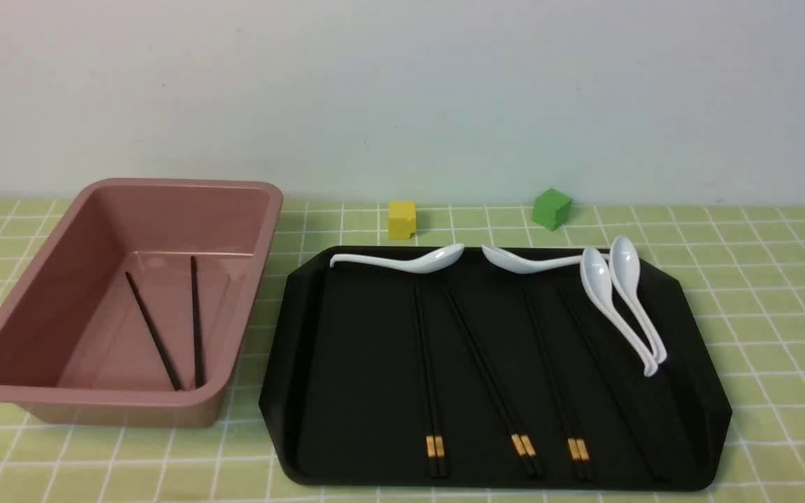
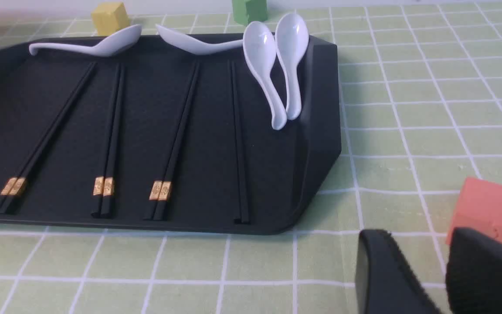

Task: On green tablecloth take chopsticks from black tray and put them in box.
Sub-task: 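Reach over to the black tray and grasp a pair of chopsticks with the left gripper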

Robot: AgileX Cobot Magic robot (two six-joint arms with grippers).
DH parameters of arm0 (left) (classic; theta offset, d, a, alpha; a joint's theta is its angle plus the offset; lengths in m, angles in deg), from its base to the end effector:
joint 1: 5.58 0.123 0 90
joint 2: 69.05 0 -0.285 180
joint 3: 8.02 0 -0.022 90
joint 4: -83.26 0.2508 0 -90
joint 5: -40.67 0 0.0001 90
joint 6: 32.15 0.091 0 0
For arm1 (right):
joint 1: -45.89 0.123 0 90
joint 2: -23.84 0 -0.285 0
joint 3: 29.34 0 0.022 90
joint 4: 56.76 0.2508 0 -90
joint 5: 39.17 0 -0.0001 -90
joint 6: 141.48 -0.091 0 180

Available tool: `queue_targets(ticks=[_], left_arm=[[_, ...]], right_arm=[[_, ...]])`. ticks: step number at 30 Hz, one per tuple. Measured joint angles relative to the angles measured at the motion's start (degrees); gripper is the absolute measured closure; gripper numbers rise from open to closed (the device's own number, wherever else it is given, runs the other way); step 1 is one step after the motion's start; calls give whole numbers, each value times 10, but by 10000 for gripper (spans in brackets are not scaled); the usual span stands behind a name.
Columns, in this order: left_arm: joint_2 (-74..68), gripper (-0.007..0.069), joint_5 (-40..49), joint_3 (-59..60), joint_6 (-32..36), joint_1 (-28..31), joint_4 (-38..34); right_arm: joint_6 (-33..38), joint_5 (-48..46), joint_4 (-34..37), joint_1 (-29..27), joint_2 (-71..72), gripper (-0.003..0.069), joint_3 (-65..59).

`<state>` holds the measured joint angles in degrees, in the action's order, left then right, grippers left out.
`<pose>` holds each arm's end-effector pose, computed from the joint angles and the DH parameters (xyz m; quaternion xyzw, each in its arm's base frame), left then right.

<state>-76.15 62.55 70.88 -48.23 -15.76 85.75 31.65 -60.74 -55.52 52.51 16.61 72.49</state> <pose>0.0518 -0.0078 0.1697 -0.0301 0.8077 -0.1158 0.5773 0.0521 0.0068 0.1743 0.0075 0.8036 0.0790 0.5898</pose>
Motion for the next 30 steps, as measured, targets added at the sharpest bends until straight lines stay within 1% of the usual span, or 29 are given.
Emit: queue_targets(ticks=[30], left_arm=[[0, 585, -1, 0, 0, 0, 0]], right_arm=[[0, 0, 0, 0, 0, 419, 0]])
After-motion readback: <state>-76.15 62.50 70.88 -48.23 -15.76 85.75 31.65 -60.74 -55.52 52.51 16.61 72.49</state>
